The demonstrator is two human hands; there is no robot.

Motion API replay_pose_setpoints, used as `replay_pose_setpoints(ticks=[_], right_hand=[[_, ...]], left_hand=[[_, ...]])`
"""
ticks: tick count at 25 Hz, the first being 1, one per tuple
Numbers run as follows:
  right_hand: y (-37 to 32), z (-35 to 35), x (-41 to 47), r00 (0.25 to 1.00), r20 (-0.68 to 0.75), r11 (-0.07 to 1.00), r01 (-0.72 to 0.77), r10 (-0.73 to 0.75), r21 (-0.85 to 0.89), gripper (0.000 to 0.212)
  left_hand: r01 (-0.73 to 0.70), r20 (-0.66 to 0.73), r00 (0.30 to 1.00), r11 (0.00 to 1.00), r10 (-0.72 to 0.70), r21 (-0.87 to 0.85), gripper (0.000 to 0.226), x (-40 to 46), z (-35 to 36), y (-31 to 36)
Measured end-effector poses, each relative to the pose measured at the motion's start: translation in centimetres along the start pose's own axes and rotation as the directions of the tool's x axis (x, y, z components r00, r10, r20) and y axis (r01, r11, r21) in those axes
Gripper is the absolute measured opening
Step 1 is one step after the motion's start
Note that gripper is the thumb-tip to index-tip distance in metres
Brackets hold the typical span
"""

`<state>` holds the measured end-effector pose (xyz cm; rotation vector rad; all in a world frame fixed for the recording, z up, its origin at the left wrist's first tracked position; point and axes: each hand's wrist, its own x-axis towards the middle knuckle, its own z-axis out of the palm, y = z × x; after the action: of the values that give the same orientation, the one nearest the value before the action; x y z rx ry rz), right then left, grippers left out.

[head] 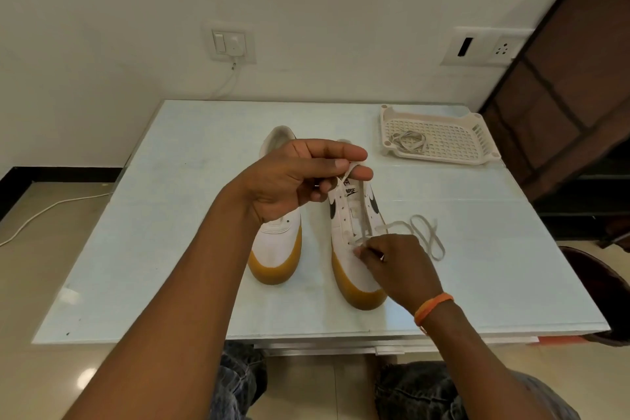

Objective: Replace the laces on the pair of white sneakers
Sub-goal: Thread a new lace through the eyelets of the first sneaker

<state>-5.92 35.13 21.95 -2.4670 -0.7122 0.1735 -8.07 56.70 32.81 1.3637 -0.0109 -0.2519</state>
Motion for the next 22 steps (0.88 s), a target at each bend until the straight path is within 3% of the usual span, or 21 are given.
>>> replay_pose_setpoints(ticks=[4,8,14,16,18,20,22], right_hand=[[-2.4,2.1,-0.8,0.992,0.074,0.995,0.101,-0.102,0.025,0.034],[-3.6,3.6,-1.0,0.985,0.116,0.990,0.119,-0.127,0.076,0.037],[-4.5,4.5,-1.3,0.978,0.196,0.989,0.047,-0.074,0.137,0.035],[-5.7,5.3,-1.5,0.968,0.245,0.924,-0.039,-0.060,0.381,0.033],[-7.1,6.0,-1.5,0.948,0.310,0.778,-0.144,-0.069,0.612,0.029],[-7.8,6.5,-1.3,0.933,0.349,0.735,-0.179,-0.084,0.654,0.029],[-7.5,6.4,-1.1,0.926,0.362,0.820,-0.120,-0.112,0.559,0.024]], left_hand=[[-0.024,-0.068,0.997,0.998,0.028,0.057,0.038,0.7,-0.2,-0.6],[-0.011,-0.276,0.959,0.977,0.070,0.212,0.020,1.3,0.2,-1.3],[0.022,-0.310,0.943,0.908,0.120,0.418,0.021,2.3,1.0,-2.2],[0.005,-0.322,0.937,0.917,0.135,0.400,0.020,2.5,1.2,-2.1],[-0.016,-0.318,0.942,0.964,0.104,0.267,0.022,2.8,1.2,-2.1],[-0.015,-0.303,0.950,0.982,0.072,0.187,0.022,2.8,1.4,-2.1],[0.013,-0.302,0.951,0.963,0.071,0.268,0.019,2.9,1.4,-2.4]])
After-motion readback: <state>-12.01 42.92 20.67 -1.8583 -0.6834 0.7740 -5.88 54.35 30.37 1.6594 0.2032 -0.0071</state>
